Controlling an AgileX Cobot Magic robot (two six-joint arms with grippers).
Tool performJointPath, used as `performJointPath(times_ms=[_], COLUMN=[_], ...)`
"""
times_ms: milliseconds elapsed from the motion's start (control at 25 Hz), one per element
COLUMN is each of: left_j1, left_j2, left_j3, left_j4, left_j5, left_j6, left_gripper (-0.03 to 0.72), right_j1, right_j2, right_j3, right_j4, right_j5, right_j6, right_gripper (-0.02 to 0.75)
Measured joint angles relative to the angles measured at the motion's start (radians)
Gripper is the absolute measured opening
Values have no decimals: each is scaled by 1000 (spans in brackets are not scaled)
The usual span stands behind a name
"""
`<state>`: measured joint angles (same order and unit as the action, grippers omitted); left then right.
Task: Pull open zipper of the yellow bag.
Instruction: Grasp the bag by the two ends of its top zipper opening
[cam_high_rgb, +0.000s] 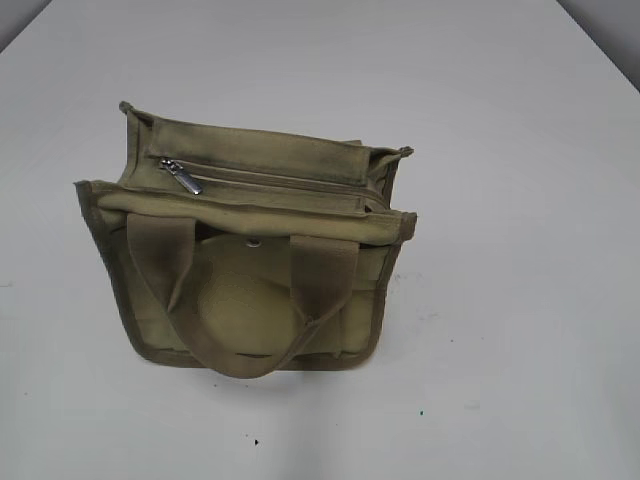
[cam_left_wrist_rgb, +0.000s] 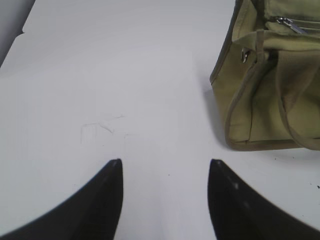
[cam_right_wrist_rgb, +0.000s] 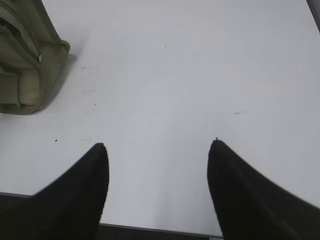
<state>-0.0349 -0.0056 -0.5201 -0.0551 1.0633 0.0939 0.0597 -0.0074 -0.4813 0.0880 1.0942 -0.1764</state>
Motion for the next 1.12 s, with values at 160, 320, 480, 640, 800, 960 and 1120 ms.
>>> performJointPath(times_ms=[160,320,480,640,800,960,1120], left_j1=[0,0,0,0,0,0,0], left_j2=[0,0,0,0,0,0,0], left_j3=[0,0,0,0,0,0,0], left_j4=[0,0,0,0,0,0,0], left_j5=[0,0,0,0,0,0,0], left_j6=[0,0,0,0,0,0,0], left_gripper=[418,418,418,418,418,418,418], right_j1=[0,0,0,0,0,0,0], right_j2=[0,0,0,0,0,0,0], right_j3=[0,0,0,0,0,0,0], right_j4=[0,0,0,0,0,0,0], right_j5=[0,0,0,0,0,0,0], right_j6=[0,0,0,0,0,0,0], right_gripper=[487,487,487,487,487,487,487])
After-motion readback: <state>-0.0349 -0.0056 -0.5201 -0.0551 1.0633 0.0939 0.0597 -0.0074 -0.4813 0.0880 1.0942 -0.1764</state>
